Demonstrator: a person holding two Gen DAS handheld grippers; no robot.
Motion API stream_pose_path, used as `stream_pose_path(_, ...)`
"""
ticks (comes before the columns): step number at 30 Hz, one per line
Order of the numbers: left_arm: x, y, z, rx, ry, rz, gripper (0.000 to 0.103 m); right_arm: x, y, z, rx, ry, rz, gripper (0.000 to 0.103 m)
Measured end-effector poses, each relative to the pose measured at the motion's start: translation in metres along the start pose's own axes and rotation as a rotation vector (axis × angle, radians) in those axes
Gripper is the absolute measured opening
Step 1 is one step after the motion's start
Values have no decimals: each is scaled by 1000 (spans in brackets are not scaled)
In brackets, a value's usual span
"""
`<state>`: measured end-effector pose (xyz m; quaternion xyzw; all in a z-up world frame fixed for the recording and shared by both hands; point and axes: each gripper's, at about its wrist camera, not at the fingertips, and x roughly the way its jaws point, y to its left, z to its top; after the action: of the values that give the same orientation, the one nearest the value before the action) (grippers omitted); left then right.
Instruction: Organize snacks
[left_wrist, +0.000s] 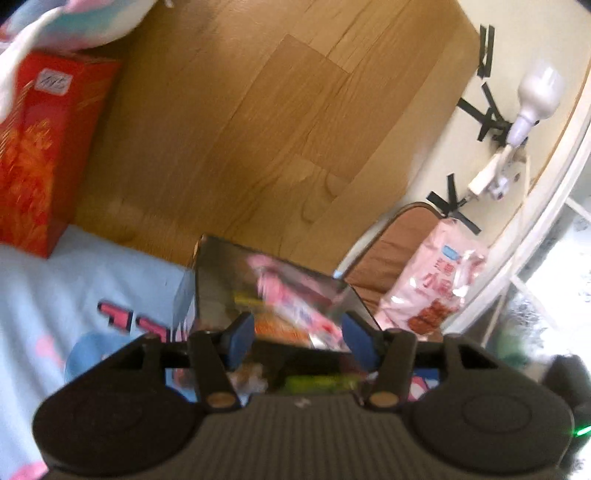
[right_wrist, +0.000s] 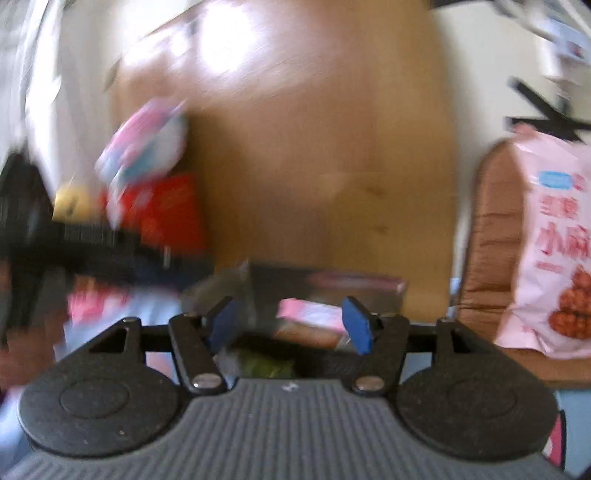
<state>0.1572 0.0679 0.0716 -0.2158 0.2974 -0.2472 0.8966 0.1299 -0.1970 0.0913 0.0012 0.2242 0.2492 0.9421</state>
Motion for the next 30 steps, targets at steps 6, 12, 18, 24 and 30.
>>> stream_pose_path(6, -31, 5, -33, -31, 28, 10, 54, 28, 35, -17, -262, 105, -26, 49)
stream_pose_path(12, -50, 19, -57, -86, 64, 46, 54, 22, 44, -31, -304, 175, -40, 28)
stream_pose_path(18, -65, 21, -72, -123, 84, 23, 54, -8, 16, -52, -152, 179, -172, 8)
stream_pose_path(24, -61, 8, -88, -111, 133, -29, 54, -69, -25, -83, 162, 205, -235, 7)
stream_pose_path(30, -50, -20, -106, -51, 209, -101, 54, -118, -37, -112, 402, 153, -270, 35)
